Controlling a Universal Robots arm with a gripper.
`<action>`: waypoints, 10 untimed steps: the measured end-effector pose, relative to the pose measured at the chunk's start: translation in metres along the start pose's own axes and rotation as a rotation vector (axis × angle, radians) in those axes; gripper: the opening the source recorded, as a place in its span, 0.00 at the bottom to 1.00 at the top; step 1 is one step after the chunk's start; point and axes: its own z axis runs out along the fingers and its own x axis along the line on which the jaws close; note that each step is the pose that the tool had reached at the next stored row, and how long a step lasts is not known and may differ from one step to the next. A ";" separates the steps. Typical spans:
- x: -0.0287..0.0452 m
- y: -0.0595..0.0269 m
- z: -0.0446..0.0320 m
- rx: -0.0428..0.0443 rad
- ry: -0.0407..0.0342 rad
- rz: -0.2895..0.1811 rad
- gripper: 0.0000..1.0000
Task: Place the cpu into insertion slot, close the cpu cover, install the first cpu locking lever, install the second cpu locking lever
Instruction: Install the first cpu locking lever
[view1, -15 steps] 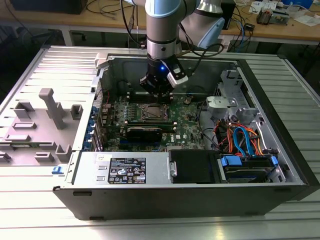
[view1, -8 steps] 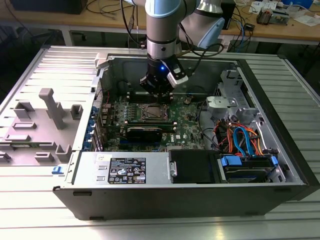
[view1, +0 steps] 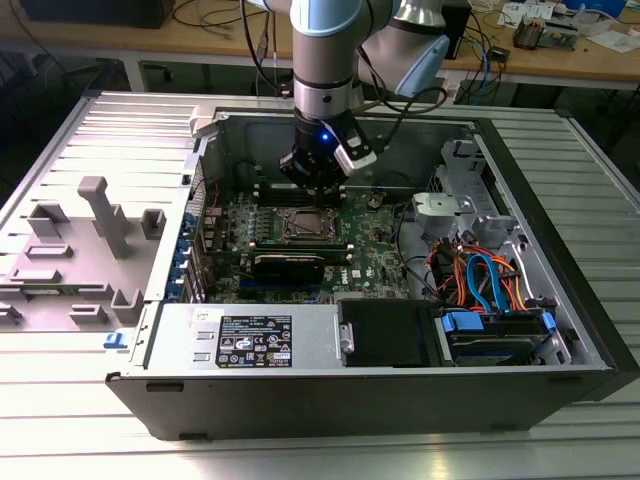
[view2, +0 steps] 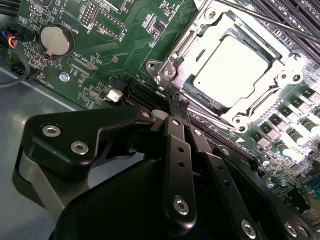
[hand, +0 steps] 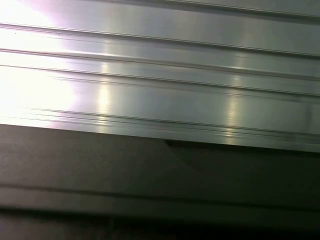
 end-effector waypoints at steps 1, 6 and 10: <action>0.0000 0.0000 0.0003 0.0001 0.0000 0.000 0.11; 0.0001 -0.0001 0.0019 0.0002 0.0003 0.000 0.11; 0.0000 0.0000 0.0022 0.0001 0.0000 0.000 0.11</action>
